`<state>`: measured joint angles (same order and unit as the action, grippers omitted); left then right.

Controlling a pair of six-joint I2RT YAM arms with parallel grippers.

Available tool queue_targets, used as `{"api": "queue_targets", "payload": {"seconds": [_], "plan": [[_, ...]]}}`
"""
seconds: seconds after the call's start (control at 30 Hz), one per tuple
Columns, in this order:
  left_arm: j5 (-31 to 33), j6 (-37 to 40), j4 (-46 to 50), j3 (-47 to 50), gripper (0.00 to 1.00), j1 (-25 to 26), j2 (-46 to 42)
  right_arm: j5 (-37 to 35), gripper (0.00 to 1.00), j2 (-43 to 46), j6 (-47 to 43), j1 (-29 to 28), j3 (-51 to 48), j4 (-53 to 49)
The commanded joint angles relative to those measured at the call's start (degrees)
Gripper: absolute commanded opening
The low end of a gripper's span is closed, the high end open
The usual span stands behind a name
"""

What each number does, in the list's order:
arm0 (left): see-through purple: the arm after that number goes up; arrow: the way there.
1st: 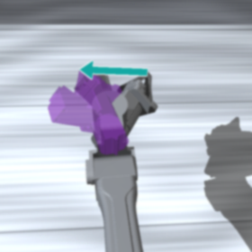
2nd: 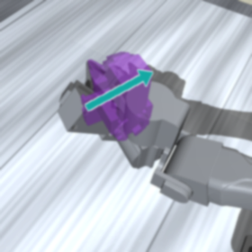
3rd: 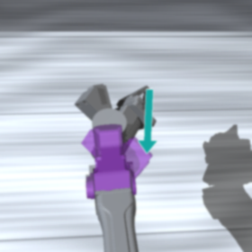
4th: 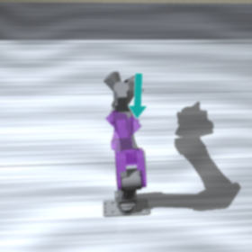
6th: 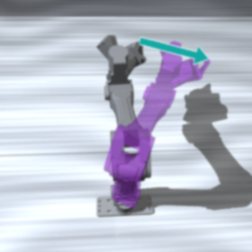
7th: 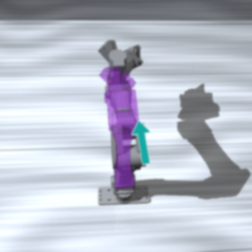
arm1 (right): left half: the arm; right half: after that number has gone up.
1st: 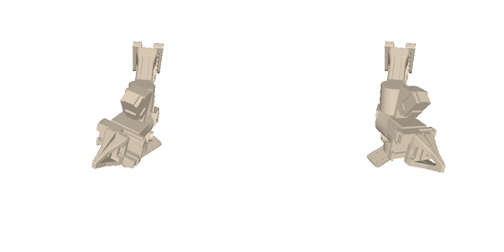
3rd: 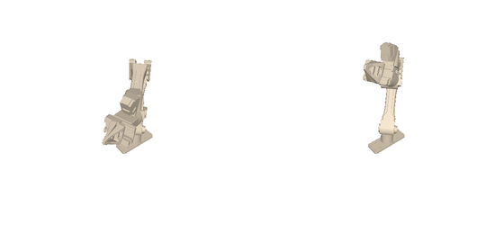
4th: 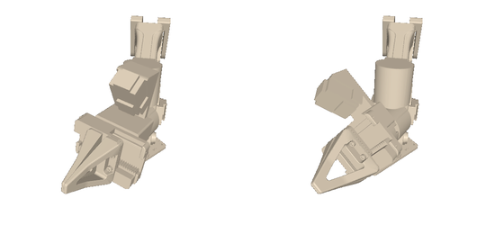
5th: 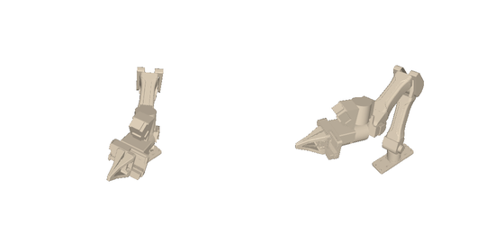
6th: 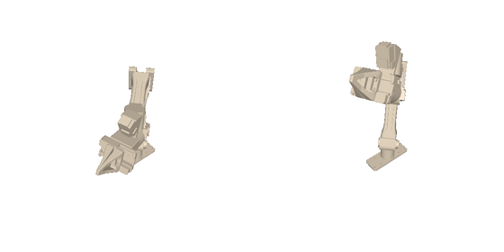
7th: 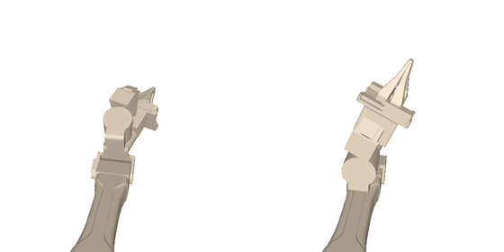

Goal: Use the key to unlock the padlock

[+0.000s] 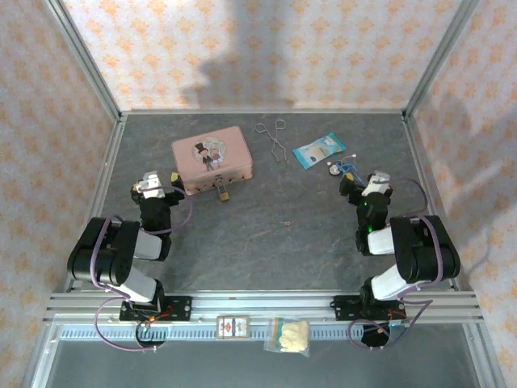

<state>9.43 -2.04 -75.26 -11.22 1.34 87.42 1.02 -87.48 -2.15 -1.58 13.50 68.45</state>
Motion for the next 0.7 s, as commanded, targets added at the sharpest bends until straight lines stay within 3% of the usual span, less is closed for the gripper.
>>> {"api": "queue_targets", "payload": {"seconds": [0.0, 0.67], "plan": [[-0.6, 0.0, -1.1, -0.6, 0.99, -0.5, 0.6, -1.2, 1.0, 0.5, 0.0, -0.4, -0.1, 1.8], [-2.7, 0.2, -0.3, -1.1, 0.99, -0.9, 0.5, -1.2, 1.0, 0.4, 0.0, -0.3, 0.0, 1.7]]}}
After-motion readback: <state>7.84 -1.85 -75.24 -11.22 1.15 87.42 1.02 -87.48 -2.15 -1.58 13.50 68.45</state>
